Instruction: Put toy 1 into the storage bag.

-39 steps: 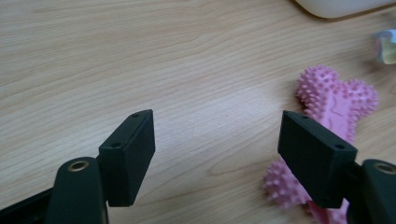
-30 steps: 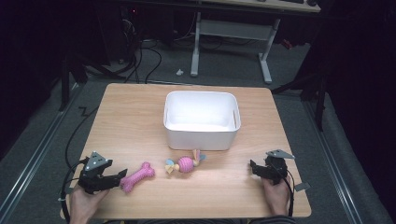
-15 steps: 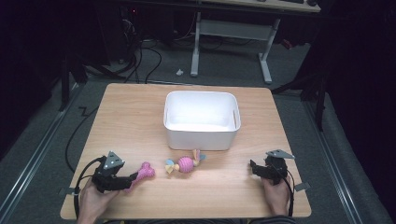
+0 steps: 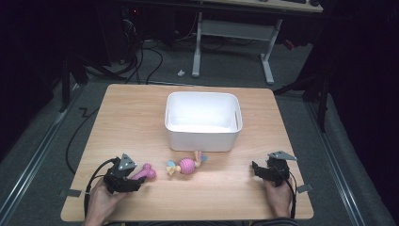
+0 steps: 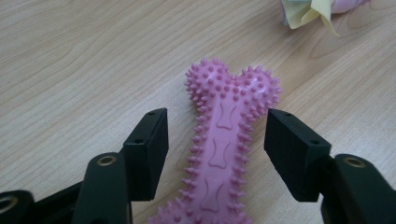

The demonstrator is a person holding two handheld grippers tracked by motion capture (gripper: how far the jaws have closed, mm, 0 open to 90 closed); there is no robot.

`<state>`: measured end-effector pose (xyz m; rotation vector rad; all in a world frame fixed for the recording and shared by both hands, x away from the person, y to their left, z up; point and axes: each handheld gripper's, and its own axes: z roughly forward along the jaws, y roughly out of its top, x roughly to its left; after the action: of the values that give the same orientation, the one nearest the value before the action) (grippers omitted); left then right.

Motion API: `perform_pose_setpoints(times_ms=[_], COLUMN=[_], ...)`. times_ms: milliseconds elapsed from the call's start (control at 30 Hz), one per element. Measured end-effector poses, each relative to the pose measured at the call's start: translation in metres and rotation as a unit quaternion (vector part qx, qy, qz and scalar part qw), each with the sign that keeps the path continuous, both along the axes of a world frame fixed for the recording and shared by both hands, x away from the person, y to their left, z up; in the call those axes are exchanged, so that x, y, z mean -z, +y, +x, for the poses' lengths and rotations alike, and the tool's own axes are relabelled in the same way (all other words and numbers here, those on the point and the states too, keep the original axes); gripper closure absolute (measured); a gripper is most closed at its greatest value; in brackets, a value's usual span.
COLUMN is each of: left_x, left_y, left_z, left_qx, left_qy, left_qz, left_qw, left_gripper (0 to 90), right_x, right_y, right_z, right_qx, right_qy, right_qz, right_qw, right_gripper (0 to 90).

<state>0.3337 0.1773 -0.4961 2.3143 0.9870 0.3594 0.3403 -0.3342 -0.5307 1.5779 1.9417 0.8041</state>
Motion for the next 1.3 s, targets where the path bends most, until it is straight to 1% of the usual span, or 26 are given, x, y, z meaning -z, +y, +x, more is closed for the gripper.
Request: perform_pose_setpoints(times_ms=[67,233,433,467,567,800,1067,1200,1300], left_x=[0.002,0.003,0.004,0.005,0.006,0.007,0.011,0.011,0.010], left_y=[-0.002,-0.005,-0.008,-0.009,-0.009,-0.008,-0.008,-0.007,-0.008], left_z=[0.001,0.002,0.004,0.004,0.004,0.005,0.007,0.007,0.006], left_qx=[0.005,0.010,0.014,0.014,0.013,0.011,0.010,0.011,0.019], left_qy=[0.006,0.013,0.021,0.023,0.024,0.026,0.034,0.033,0.027], left_qz=[0.002,0.011,0.017,0.022,0.027,0.024,0.034,0.032,0.040], left_qw=[1.0000,0.9998,0.9995,0.9994,0.9993,0.9993,0.9988,0.9989,0.9986], left_gripper=[42.9,45.1,47.3,47.6,48.3,50.3,51.2,52.9,56.0], right_x=[0.000,0.000,0.000,0.000,0.000,0.000,0.000,0.000,0.000], right_y=[0.000,0.000,0.000,0.000,0.000,0.000,0.000,0.000,0.000], right_z=[0.000,0.000,0.000,0.000,0.000,0.000,0.000,0.000,0.000], right_qx=[0.000,0.000,0.000,0.000,0.000,0.000,0.000,0.000,0.000], right_qy=[0.000,0.000,0.000,0.000,0.000,0.000,0.000,0.000,0.000], right_qz=[0.000,0.000,0.000,0.000,0.000,0.000,0.000,0.000,0.000], right_qw=[1.0000,1.0000,1.0000,1.0000,1.0000,1.0000,1.0000,1.0000,1.0000], right_gripper=[23.2,23.2,23.2,23.2,23.2,23.2,23.2,23.2,23.2])
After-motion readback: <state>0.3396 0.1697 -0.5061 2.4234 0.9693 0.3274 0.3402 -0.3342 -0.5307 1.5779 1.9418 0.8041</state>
